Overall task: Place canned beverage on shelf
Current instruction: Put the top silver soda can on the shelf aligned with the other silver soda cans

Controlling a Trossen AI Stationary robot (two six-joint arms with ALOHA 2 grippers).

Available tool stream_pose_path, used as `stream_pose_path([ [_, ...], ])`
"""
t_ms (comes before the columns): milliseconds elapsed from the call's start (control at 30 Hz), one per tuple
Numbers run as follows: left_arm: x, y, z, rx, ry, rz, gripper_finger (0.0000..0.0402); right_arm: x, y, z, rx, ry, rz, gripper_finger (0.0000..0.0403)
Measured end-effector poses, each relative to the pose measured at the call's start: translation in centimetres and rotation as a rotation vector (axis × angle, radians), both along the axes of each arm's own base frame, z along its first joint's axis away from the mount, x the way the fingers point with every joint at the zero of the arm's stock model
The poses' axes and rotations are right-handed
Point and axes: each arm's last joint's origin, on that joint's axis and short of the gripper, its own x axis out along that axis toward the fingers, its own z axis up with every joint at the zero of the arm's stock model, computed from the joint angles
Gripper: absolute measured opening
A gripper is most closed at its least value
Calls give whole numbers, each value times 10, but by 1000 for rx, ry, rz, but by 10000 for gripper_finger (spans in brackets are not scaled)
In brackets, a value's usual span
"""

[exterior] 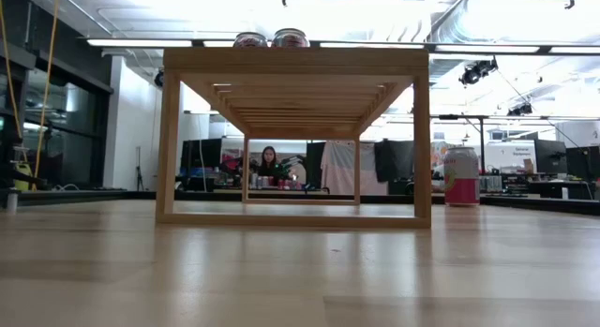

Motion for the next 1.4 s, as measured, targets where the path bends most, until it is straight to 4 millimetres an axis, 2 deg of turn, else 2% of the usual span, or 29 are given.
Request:
stream_pose_path([
  [167,3,13,6,-75,-22,-176,279,4,-6,17,2,-124,125,396],
  [433,9,32,10,-84,-52,-162,279,10,-18,17,-30,-145,95,396],
  [700,11,38,10,-60,-58,-150,279,14,-19,15,-83,-165,127,391],
  [800,11,39,9,-50,-51,-146,279,14,-19,14,-94,-158,127,363],
  [967,12,40,7,2,-49,-121,279,14,-19,12,-113,-143,142,283],
  [1033,12,40,6,10,-47,-117,279,13,-19,11,-122,-129,154,282],
  [1100,13,40,6,10,-44,-109,279,10,-20,13,-133,-120,165,282],
  [1167,14,41,4,-15,-12,-76,306,5,-22,16,-161,-104,166,282],
  [1300,10,52,3,-50,90,-11,377,-19,-29,29,-189,-34,155,282],
  [1400,3,65,-1,-37,201,40,392,-44,-31,40,-182,16,151,282],
])
